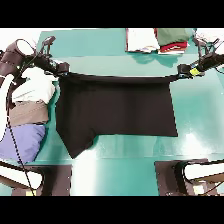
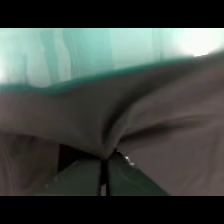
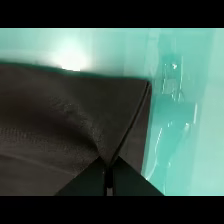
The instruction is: Fold the shirts.
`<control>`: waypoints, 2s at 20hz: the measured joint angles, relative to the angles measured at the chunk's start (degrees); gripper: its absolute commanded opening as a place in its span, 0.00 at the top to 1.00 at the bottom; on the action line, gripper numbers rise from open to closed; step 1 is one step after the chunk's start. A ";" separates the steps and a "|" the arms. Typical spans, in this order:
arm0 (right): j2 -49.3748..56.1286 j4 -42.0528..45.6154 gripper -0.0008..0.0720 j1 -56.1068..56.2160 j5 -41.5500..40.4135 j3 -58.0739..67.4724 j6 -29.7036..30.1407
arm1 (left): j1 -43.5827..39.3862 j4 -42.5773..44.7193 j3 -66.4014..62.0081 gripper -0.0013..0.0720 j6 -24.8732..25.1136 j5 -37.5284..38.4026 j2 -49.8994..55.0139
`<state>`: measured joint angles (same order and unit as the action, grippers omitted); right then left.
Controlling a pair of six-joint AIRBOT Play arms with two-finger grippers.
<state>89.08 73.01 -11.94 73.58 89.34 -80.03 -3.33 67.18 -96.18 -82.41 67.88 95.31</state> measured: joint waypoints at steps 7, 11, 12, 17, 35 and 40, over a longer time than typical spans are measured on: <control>1.25 0.37 0.97 1.01 1.03 -4.76 0.70 | 0.02 4.61 6.78 0.95 1.99 4.96 1.01; 1.29 0.55 0.53 1.44 0.98 -7.69 0.79 | 0.02 6.25 10.84 0.27 2.16 5.31 1.05; 1.05 0.70 0.44 1.42 0.85 -8.00 0.83 | 0.11 6.38 11.30 0.34 1.70 5.62 0.98; -3.41 0.57 0.44 1.33 0.92 -8.72 0.92 | 0.02 7.89 12.70 0.34 -1.18 6.99 -4.02; -32.46 0.00 0.44 1.14 1.62 -28.59 1.66 | 0.04 0.42 70.05 0.31 -12.22 -4.37 -45.83; -34.32 0.00 0.44 1.14 1.68 -28.89 1.66 | 0.07 -4.35 71.69 0.52 -11.80 -7.91 -46.29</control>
<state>54.76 73.01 -10.81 75.26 60.45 -78.37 -3.27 62.83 -24.49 -94.21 59.96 49.01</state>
